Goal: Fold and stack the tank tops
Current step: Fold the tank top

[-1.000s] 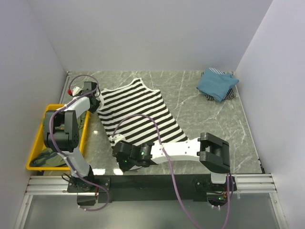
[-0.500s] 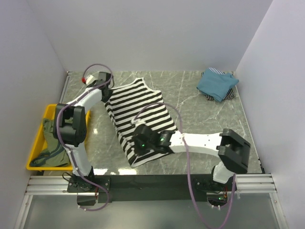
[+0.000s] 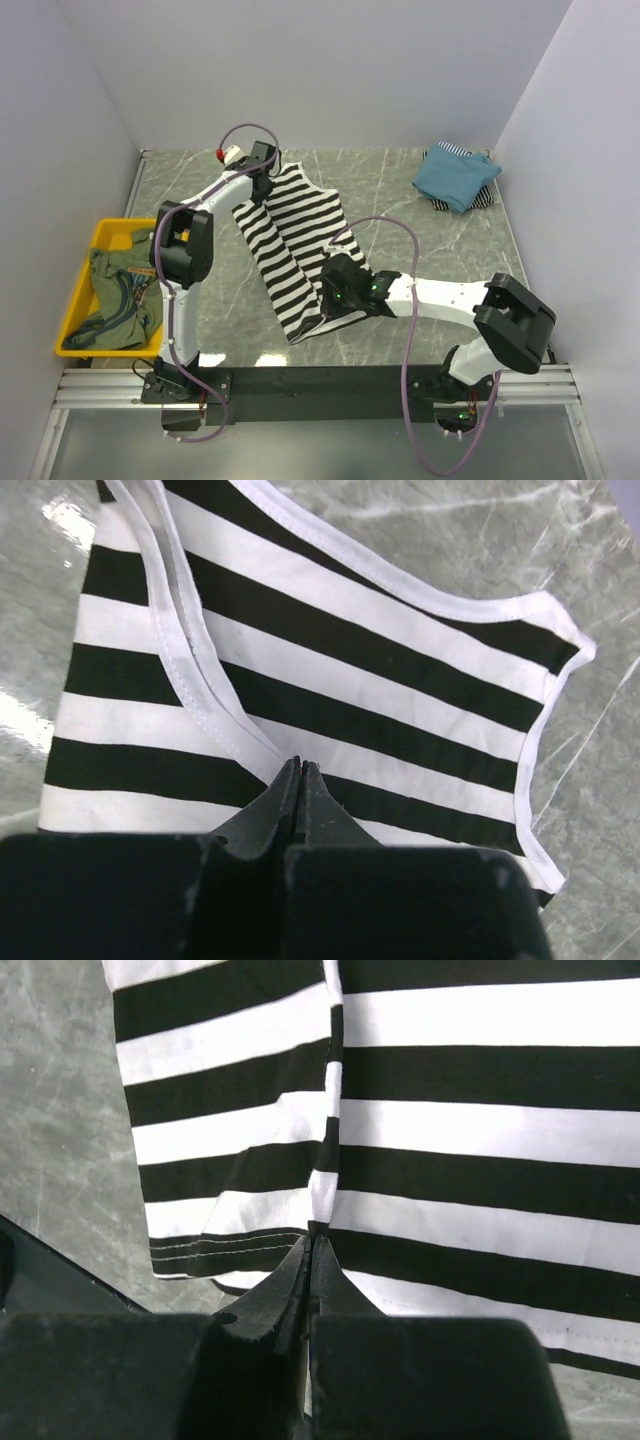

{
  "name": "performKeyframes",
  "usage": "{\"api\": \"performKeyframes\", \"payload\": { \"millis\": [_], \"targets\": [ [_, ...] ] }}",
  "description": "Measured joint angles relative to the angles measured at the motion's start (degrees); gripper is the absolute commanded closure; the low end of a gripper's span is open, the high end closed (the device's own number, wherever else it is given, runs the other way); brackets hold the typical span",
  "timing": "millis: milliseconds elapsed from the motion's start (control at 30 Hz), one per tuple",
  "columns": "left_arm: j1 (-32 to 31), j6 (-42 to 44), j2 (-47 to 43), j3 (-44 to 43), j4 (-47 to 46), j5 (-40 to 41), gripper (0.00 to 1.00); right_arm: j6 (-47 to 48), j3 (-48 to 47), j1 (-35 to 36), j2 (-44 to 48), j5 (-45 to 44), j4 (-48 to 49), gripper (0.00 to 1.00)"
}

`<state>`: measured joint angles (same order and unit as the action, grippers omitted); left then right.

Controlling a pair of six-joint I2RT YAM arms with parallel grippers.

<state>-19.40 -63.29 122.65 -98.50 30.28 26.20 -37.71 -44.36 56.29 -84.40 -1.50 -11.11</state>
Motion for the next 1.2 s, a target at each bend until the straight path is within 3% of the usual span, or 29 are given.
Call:
{"api": "performKeyframes", "payload": {
  "millis": [367,500,533,633,667,733,767,933,1200],
  "targets": [
    [-0.7,0.1,3.3,-0.4,-0.5,-1.1,0.99,-0.9,2.4,-0.3,0.0,-0.6,2.0,0.99],
    [-0.7,1.0,3.5,-0.4,-1.4,-2.5,0.99,-1.4,3.3,-0.3,0.1,-1.8,2.0,0.86],
    [-0.7,1.3,3.5,-0.4,-1.8,-3.0,0.99,-1.7,3.6,-0.3,0.3,-2.1,1.9,0.79],
    [-0.7,2.9,3.7,-0.4,-3.1,-4.8,0.89,-2.1,4.8,-0.3,2.5,-2.7,1.2,0.68],
    [-0.7,3.7,3.6,-0.4,-3.8,-5.5,0.80,-2.3,5.1,-0.3,3.7,-3.1,0.8,0.65],
    [-0.7,4.6,3.6,-0.4,-5.0,-6.4,0.73,-2.6,5.2,0.0,6.1,-4.4,-0.5,0.58],
    [-0.7,5.3,3.6,-0.4,-5.5,-7.0,0.67,-2.7,5.1,0.5,7.4,-5.6,-1.1,0.57],
    [-0.7,7.1,2.0,1.1,-7.5,-8.6,0.62,-3.0,3.4,5.6,11.3,-9.8,-4.5,0.58],
    [1.9,6.4,-8.5,8.9,-7.4,-8.5,0.75,-1.3,-6.7,13.8,-1.3,-12.9,-6.0,0.64]
  ]
}}
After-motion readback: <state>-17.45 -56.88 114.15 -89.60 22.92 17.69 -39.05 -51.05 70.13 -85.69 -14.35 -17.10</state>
